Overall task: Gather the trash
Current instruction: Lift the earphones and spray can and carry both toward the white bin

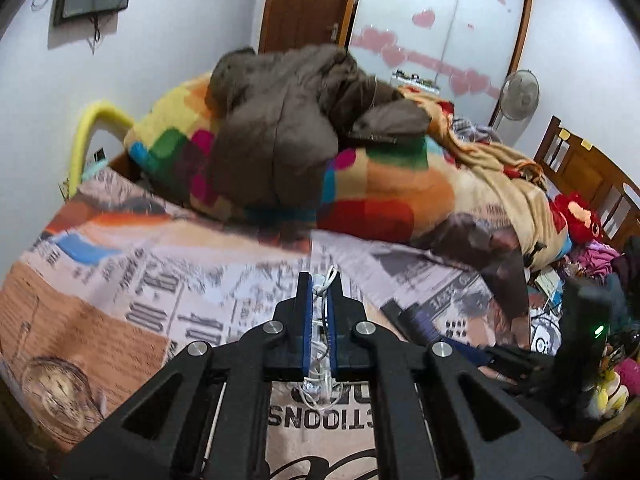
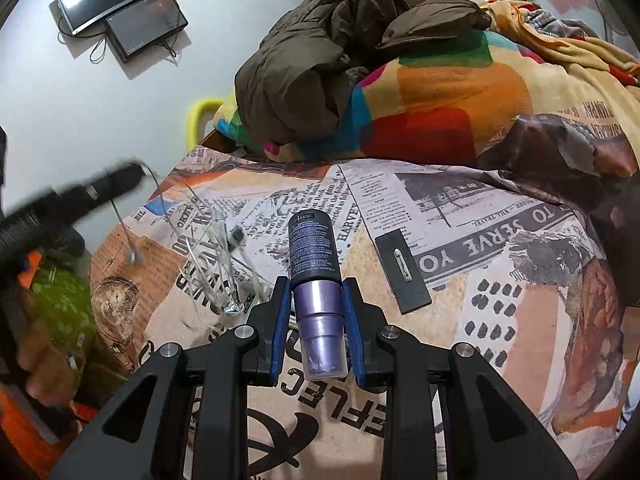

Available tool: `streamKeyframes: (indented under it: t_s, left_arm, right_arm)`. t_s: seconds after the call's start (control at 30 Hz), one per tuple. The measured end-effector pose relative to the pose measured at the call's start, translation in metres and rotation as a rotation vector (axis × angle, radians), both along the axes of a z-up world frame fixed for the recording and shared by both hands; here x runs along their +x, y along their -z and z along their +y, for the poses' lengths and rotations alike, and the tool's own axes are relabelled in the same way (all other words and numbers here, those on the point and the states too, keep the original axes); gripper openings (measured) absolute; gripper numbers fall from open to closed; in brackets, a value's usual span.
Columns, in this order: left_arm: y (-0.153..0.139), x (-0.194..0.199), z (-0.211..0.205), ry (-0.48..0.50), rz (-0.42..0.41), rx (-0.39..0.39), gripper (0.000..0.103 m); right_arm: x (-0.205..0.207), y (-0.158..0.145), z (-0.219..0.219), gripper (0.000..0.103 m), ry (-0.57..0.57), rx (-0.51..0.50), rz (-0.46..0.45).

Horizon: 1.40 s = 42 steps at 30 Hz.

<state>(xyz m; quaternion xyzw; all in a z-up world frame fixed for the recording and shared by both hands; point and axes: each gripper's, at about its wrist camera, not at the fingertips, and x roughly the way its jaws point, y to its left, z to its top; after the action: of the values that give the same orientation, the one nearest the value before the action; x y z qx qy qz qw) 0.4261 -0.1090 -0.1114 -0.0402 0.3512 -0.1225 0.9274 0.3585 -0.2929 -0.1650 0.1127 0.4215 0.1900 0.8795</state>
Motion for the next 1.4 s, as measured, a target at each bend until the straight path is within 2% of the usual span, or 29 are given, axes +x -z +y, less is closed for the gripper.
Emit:
streamKeyframes:
  t_s: [0.2,0.4,0.57,0.83,1.07,1.3,1.33,1.4]
  left_arm:
    - [-0.034,-0.006,0.008,-0.023,-0.069,0.01,0.005]
    - [-0.055,-0.019,0.034,-0.08,-0.116,0.048,0.005]
    - [-0.048,-0.03,0.061,-0.135,-0.093,0.117,0.005]
    - [-0.032,-0.068,0.107,-0.202,-0.043,0.127,0.005]
    - [-0.031,-0.122,0.151,-0.266,-0.028,0.11,0.005]
    - [-0.049,-0.18,0.2,-0.345,-0.039,0.123,0.005]
    - [-0.051,-0.189,0.207,-0.357,-0.04,0.125,0.005]
    - [-0.055,-0.207,0.222,-0.38,-0.042,0.127,0.005]
  right_arm:
    - [0.0,-0.002,0.001,0.024,0.002,-0.015,-0.009]
    - [-0.003,-0.006,0.004,0.024,-0.009,-0.015,-0.022]
    - [-0.005,-0.01,0.01,0.024,-0.023,-0.018,-0.036]
    - [-0.016,-0.028,0.031,0.024,-0.054,-0.056,-0.089]
    - [-0.052,-0.071,0.085,0.024,-0.14,-0.09,-0.202]
    - [-0.096,-0.106,0.142,0.024,-0.245,-0.022,-0.247]
    - [-0.11,-0.115,0.162,0.024,-0.275,-0.008,-0.258]
    - [-0.114,-0.115,0.168,0.024,-0.284,-0.003,-0.258]
